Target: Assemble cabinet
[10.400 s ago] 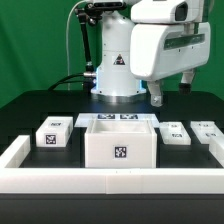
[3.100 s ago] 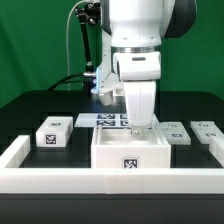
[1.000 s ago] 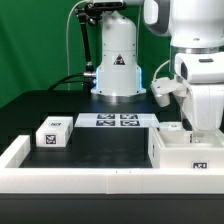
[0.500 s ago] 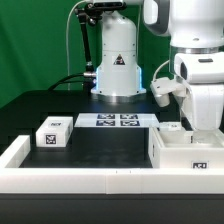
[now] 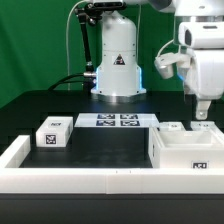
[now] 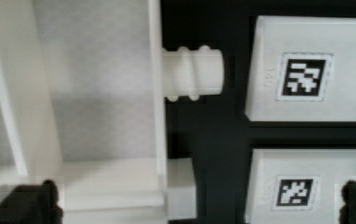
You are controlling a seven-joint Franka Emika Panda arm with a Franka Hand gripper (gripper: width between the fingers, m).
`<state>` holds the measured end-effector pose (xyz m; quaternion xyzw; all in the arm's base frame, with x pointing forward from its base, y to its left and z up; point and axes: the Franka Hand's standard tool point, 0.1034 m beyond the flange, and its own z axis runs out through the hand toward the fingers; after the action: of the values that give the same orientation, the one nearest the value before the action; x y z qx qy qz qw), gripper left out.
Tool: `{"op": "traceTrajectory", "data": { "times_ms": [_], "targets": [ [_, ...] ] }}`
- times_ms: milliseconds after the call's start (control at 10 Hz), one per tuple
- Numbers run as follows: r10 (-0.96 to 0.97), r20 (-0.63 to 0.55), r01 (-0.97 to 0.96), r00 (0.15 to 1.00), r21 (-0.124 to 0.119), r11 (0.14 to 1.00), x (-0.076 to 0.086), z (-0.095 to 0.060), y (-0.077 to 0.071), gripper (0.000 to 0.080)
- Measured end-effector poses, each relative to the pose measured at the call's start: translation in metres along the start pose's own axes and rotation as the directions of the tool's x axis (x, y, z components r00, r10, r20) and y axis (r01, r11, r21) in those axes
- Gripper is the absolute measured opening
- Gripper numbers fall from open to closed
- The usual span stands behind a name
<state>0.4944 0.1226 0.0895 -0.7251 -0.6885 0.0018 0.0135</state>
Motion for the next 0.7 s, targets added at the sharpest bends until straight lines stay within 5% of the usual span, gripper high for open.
{"op": "traceTrajectory", "data": {
  "times_ms": [400, 500, 700],
  "targets": [
    [0.031, 0.0, -0.031, 1.0, 0.01, 0.999, 0.003, 0.004, -0.012, 0.0797],
    [0.077, -0.021, -0.077, 0.997, -0.009, 0.997, 0.013, 0.015, -0.029, 0.0797],
    [0.085, -0.029, -0.085, 0.996, 0.011, 0.996, 0.036, 0.024, -0.058, 0.0797]
  ]
}}
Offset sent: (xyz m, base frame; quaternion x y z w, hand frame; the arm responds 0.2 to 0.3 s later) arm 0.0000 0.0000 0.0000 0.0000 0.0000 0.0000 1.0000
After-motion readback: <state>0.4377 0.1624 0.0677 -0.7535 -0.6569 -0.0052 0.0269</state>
